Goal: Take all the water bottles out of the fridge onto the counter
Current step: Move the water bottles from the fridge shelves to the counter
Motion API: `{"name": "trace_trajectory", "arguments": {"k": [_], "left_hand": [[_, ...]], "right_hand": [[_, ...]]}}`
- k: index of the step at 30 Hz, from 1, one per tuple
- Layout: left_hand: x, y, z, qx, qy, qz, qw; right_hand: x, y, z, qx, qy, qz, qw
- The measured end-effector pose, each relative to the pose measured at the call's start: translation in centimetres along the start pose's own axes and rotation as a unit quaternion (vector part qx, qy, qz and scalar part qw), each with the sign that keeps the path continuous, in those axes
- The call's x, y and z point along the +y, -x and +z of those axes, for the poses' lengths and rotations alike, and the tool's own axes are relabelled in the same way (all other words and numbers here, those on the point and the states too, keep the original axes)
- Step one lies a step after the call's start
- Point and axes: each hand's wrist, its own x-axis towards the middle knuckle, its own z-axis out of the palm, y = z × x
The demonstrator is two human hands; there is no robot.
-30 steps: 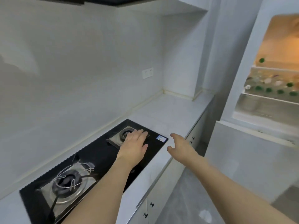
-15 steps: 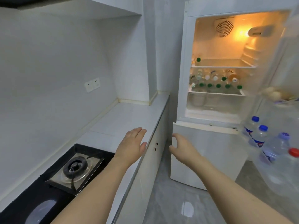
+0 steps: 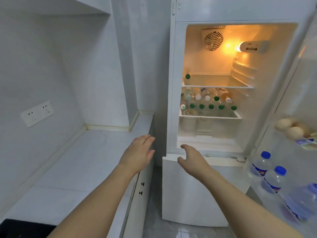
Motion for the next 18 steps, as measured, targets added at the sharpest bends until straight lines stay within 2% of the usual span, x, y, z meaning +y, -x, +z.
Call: {"name": "trace_trajectory", "arguments": {"k": [5, 11, 18], "left_hand": [[0.2, -6.8, 0.8, 0.003, 0.008, 0.050, 0.999], [2.9, -14.1, 1.1, 0.013, -0.021, 0.149, 0.989], [8.2, -23.2, 1.5, 0.027, -0.032, 0.175, 0.984]], "right_hand": [[1.2, -5.3, -2.0, 0.020, -0.002, 0.029, 0.999], [3.7, -10.5, -5.3, 0.054, -0.009, 0.065, 0.996], [6.9, -17.0, -9.3, 0.093, -0.034, 0.088, 0.991]]}}
